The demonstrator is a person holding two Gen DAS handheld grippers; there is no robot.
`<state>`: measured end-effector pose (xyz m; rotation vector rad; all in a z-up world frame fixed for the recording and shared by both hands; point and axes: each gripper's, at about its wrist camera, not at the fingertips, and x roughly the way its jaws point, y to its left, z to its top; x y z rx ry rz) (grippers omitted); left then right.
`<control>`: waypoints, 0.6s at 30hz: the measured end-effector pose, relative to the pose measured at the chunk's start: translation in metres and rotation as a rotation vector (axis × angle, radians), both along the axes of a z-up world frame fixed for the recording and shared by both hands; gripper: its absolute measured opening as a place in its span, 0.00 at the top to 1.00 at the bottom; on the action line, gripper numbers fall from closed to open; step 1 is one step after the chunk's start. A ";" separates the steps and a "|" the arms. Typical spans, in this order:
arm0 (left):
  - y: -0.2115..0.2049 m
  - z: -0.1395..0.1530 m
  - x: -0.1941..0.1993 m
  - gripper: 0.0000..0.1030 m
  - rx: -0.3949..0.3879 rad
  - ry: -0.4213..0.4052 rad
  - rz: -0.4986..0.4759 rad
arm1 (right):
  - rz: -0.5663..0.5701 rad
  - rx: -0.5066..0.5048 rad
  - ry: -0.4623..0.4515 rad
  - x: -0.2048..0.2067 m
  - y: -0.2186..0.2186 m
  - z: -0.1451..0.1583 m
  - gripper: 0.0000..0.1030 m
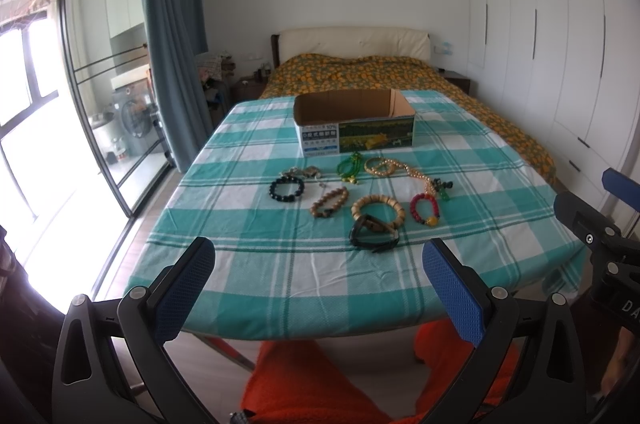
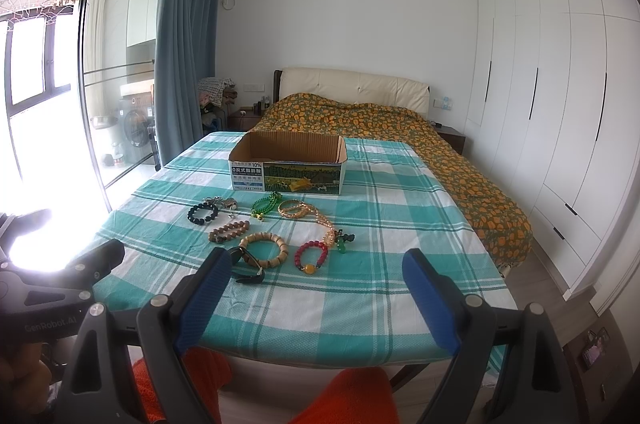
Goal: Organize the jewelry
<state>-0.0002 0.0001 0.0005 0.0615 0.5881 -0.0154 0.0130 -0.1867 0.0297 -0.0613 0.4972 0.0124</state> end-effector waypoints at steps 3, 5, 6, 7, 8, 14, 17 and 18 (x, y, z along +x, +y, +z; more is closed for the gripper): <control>0.000 0.000 0.000 0.00 0.000 0.000 0.000 | 0.000 0.000 0.000 0.000 0.000 0.000 0.13; 0.000 0.000 0.000 0.00 0.000 0.000 0.000 | 0.000 0.000 0.001 0.000 0.000 0.000 0.13; 0.000 0.000 0.000 0.00 0.000 0.001 0.000 | 0.000 0.001 0.001 -0.001 0.000 0.001 0.13; 0.000 0.000 0.000 0.00 0.001 0.000 0.000 | 0.000 0.001 0.002 0.000 0.000 0.000 0.13; 0.000 0.000 0.000 0.00 0.001 0.000 0.000 | 0.000 0.002 0.002 0.001 0.000 -0.002 0.13; 0.000 0.000 0.000 0.00 0.001 0.000 -0.001 | 0.000 0.001 0.003 0.001 0.000 -0.001 0.13; -0.006 -0.007 -0.005 0.00 -0.008 -0.001 -0.023 | 0.002 0.000 0.000 0.001 0.000 -0.001 0.13; -0.006 -0.009 -0.007 0.00 -0.011 -0.001 -0.032 | 0.002 0.001 0.000 0.001 0.001 -0.001 0.13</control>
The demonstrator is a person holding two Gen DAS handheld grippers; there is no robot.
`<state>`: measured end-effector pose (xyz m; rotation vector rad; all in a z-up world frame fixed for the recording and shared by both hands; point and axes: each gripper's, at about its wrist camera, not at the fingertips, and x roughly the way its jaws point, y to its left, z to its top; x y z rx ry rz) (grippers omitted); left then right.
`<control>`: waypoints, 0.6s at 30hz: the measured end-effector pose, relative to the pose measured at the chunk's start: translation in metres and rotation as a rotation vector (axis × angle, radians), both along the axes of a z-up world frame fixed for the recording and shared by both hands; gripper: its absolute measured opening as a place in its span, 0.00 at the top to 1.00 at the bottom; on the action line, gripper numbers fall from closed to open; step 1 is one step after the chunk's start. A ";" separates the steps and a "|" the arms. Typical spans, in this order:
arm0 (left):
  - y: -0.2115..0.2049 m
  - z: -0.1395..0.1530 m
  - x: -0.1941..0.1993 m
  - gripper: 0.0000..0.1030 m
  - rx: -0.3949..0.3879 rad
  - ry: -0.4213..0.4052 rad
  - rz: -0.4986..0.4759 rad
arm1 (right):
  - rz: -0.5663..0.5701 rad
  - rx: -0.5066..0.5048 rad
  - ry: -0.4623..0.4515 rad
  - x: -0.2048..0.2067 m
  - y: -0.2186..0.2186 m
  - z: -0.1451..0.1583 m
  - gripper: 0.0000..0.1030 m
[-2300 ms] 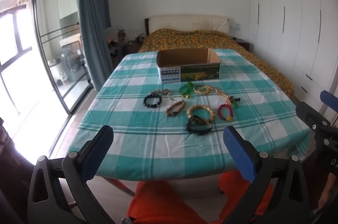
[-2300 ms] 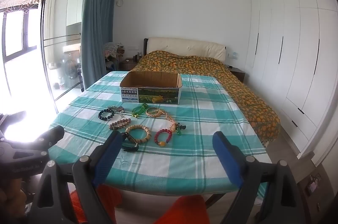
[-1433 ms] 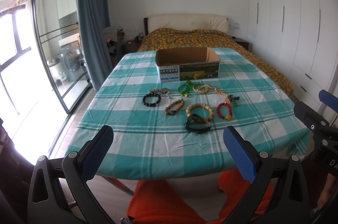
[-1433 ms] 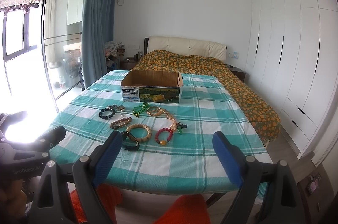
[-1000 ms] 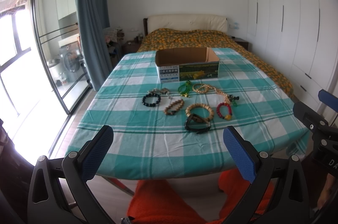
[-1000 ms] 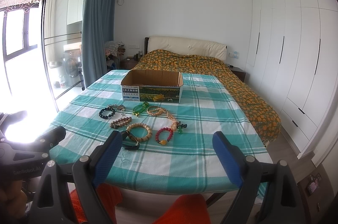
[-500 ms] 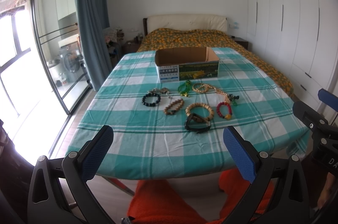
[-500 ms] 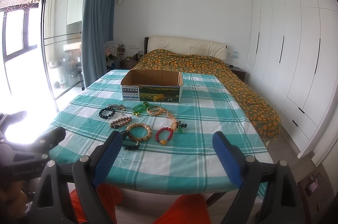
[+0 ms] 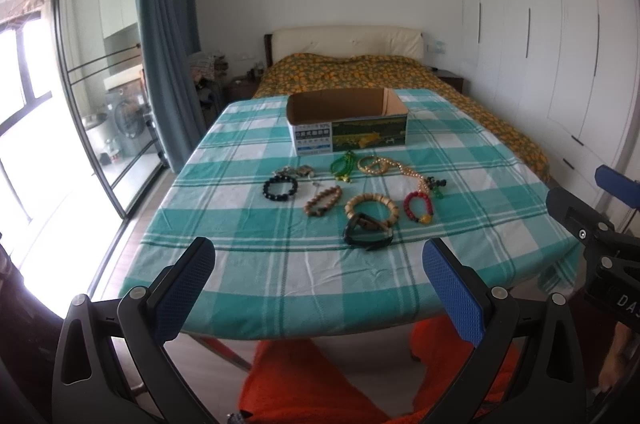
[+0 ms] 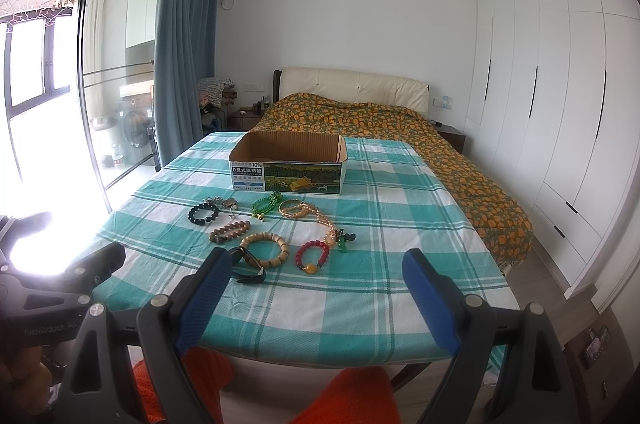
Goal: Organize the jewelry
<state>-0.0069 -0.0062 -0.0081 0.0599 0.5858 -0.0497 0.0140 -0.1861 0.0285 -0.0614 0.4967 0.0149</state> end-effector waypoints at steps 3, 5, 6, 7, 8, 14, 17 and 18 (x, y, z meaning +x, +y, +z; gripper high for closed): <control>0.000 0.001 -0.004 0.00 0.008 0.004 -0.003 | 0.005 0.005 -0.006 -0.002 -0.001 0.001 0.13; 0.003 0.001 0.003 0.00 0.012 0.011 0.003 | 0.002 0.011 -0.008 -0.001 0.002 -0.006 0.13; 0.005 0.001 0.004 0.00 0.007 0.016 0.006 | -0.001 0.015 -0.008 -0.001 0.000 -0.005 0.13; 0.007 0.002 0.008 0.00 -0.003 0.023 0.010 | -0.004 0.017 -0.008 -0.001 0.000 -0.006 0.13; 0.010 0.002 0.009 0.00 -0.013 0.026 0.014 | -0.008 0.020 -0.008 -0.001 -0.001 -0.005 0.13; 0.028 0.002 0.016 0.00 -0.046 0.032 0.040 | -0.008 0.020 -0.004 0.001 -0.004 -0.003 0.13; 0.037 0.000 0.024 0.00 -0.070 0.045 0.048 | -0.013 0.026 -0.006 0.002 -0.006 -0.002 0.13; 0.040 0.000 0.027 0.00 -0.078 0.052 0.050 | -0.018 0.028 -0.005 0.004 -0.008 -0.003 0.13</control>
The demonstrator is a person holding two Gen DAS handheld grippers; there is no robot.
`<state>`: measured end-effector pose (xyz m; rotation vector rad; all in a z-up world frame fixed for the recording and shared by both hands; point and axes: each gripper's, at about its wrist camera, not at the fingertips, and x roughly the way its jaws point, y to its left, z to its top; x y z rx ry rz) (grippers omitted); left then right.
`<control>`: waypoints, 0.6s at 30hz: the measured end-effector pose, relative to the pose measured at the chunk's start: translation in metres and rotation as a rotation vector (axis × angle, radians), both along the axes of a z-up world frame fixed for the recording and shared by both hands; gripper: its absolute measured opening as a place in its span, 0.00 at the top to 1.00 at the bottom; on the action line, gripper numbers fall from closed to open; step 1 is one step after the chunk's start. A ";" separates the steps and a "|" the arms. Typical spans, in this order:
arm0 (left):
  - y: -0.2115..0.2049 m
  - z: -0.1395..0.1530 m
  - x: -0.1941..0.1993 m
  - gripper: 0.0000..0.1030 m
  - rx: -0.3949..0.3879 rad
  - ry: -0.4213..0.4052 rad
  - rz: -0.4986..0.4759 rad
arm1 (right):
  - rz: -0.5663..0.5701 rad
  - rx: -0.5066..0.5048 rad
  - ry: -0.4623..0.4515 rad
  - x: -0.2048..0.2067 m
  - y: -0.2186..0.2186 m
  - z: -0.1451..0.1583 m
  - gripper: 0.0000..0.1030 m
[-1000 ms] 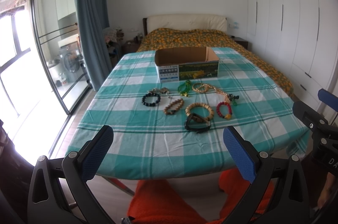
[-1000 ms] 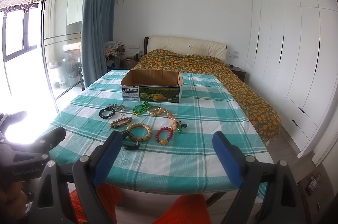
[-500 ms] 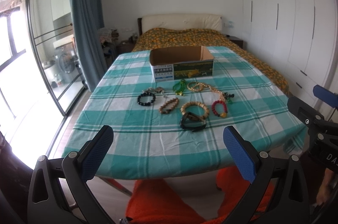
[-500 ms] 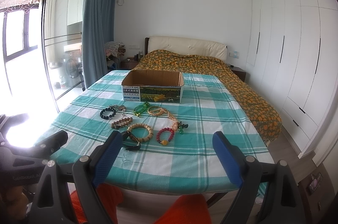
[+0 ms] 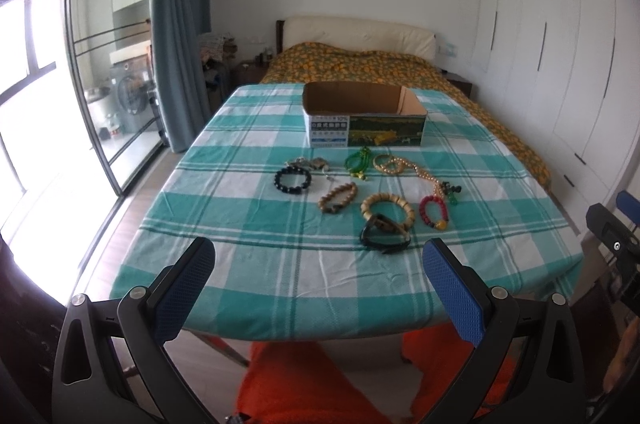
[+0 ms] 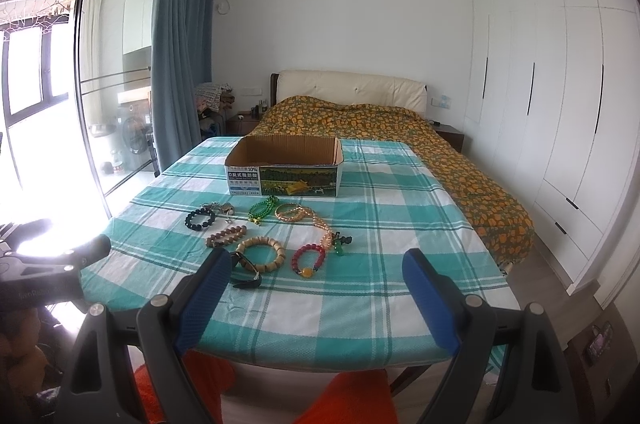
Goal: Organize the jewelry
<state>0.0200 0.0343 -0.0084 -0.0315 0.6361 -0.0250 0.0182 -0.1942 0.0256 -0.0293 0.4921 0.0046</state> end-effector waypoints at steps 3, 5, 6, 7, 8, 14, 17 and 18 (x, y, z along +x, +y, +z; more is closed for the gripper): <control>0.008 -0.003 0.010 0.00 -0.015 0.013 0.004 | -0.012 0.009 0.011 0.006 -0.004 -0.001 0.13; 0.011 -0.005 0.016 0.00 -0.024 0.018 0.004 | -0.020 0.011 0.021 0.012 -0.007 -0.004 0.13; 0.012 -0.006 0.019 0.00 -0.028 0.021 0.004 | -0.025 0.012 0.026 0.014 -0.009 -0.005 0.13; 0.014 -0.007 0.022 0.00 -0.032 0.024 0.003 | -0.029 0.014 0.029 0.017 -0.011 -0.006 0.13; 0.015 -0.009 0.025 0.00 -0.035 0.028 0.002 | -0.033 0.015 0.033 0.020 -0.012 -0.007 0.13; 0.013 -0.024 0.042 0.00 -0.035 0.063 -0.019 | -0.056 0.019 0.053 0.040 -0.022 -0.016 0.13; 0.010 -0.033 0.051 0.00 -0.039 0.085 -0.032 | -0.055 0.021 0.067 0.052 -0.028 -0.025 0.13; 0.009 -0.037 0.054 0.00 -0.040 0.092 -0.036 | -0.056 0.023 0.074 0.055 -0.031 -0.029 0.13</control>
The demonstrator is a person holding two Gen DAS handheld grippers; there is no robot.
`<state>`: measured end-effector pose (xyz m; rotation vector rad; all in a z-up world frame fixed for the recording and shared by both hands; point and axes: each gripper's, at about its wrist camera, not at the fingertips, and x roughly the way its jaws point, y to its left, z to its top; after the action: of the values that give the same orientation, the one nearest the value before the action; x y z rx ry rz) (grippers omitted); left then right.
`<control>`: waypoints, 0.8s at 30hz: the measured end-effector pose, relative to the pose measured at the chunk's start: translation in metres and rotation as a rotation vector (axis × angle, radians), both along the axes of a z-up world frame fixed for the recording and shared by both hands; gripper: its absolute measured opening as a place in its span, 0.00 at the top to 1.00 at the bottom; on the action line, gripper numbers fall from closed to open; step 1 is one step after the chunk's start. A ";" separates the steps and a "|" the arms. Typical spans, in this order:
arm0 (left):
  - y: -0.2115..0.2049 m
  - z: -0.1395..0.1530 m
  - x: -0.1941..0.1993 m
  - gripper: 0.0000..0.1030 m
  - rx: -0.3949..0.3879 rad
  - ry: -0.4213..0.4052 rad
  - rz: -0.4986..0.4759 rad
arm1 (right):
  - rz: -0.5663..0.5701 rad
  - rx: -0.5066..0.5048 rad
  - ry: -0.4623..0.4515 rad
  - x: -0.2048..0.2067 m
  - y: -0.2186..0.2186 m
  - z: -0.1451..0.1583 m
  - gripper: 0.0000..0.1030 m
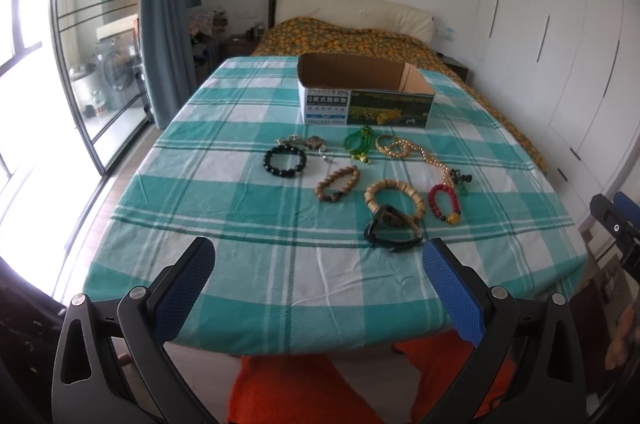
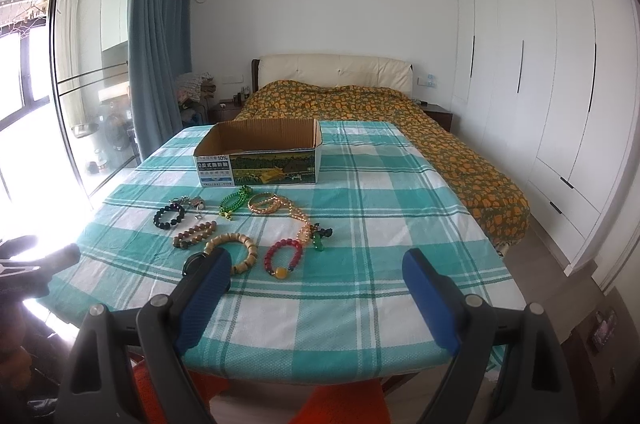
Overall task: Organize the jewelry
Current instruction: 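Grasp the black sunglasses with the left tool while the right tool grasps the green jade pendant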
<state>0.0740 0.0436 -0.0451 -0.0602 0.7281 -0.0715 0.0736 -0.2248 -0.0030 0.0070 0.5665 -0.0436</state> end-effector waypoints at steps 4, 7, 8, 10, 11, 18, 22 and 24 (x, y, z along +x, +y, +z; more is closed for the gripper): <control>-0.004 -0.012 0.013 0.00 -0.001 0.021 -0.017 | -0.003 -0.007 0.021 0.012 -0.007 -0.011 0.13; -0.007 -0.019 0.023 0.00 -0.010 0.032 -0.034 | -0.002 -0.009 0.032 0.021 -0.012 -0.019 0.13; -0.008 -0.022 0.027 0.00 -0.014 0.038 -0.039 | -0.002 -0.008 0.036 0.023 -0.014 -0.022 0.13; -0.010 -0.028 0.034 0.00 -0.027 0.054 -0.049 | -0.004 -0.008 0.042 0.028 -0.018 -0.028 0.13; -0.011 -0.031 0.037 0.00 -0.034 0.062 -0.053 | -0.006 -0.010 0.049 0.031 -0.020 -0.032 0.13; -0.022 -0.056 0.056 0.00 -0.067 0.123 -0.089 | -0.009 -0.005 0.113 0.048 -0.028 -0.063 0.13; -0.034 -0.068 0.068 0.00 -0.064 0.148 -0.132 | 0.011 0.003 0.167 0.056 -0.027 -0.083 0.13; -0.043 -0.076 0.072 0.00 -0.052 0.162 -0.163 | 0.024 0.007 0.193 0.060 -0.026 -0.093 0.13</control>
<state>0.1464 0.0004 -0.1207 -0.0562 0.8924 -0.2433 0.1333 -0.2508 -0.0964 0.0030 0.7594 -0.0188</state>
